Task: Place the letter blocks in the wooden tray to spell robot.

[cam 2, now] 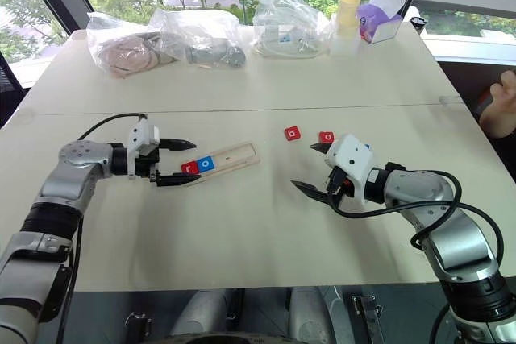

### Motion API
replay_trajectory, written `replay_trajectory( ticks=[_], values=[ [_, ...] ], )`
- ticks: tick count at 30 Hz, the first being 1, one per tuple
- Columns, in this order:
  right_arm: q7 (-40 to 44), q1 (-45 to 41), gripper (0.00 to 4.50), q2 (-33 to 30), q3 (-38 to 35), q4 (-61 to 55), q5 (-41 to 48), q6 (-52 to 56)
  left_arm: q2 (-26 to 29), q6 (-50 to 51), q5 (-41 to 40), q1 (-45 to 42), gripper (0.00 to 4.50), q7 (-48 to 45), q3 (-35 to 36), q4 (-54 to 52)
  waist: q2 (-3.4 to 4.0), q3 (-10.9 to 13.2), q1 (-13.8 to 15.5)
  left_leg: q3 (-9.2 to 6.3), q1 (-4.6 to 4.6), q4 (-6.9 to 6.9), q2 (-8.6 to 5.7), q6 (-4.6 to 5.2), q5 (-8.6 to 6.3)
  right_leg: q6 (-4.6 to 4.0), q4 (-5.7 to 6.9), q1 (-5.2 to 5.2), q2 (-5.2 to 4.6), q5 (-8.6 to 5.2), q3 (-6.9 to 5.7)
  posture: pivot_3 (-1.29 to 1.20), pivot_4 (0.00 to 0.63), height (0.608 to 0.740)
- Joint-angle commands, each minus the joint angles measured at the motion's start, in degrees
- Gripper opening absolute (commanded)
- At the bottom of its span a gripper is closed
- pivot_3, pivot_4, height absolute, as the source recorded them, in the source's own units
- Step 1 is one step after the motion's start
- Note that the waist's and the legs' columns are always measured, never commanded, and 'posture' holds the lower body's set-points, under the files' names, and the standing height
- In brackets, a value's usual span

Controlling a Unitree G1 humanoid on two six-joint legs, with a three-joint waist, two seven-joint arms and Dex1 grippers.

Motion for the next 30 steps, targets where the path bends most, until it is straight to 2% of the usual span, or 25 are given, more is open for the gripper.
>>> replay_trajectory(
  ticks=[1,14,30],
  values=[
    [-1.2,0.8,4.46,0.0,-1.1,-3.2,-0.5,0.0,-0.3,-2.5,1.3,-1.4,4.50,-0.7,0.2,0.9,-0.01,0.0,0.0,0.00,0.00,0.01,-0.01,0.00,0.00,0.02,0.00,0.01,0.00,0.01,0.00,0.00,0.150,0.740],
    [-2.0,1.3,4.46,0.0,-0.6,-4.6,-0.9,0.9,-1.4,-7.2,6.2,0.1,4.50,1.8,-0.2,5.6,-0.01,0.0,0.0,0.01,0.01,0.09,-0.01,0.01,0.01,0.08,0.03,0.05,0.05,0.07,0.00,0.00,0.150,0.740],
    [-2.0,0.8,4.46,-0.5,-0.9,-5.0,-1.1,1.3,-2.2,-8.0,7.5,2.4,4.50,4.2,0.4,10.9,0.01,-0.1,-0.1,0.00,0.34,0.16,0.01,0.01,0.01,0.07,0.12,0.39,0.11,0.09,0.02,0.00,0.150,0.740]
  ],
)
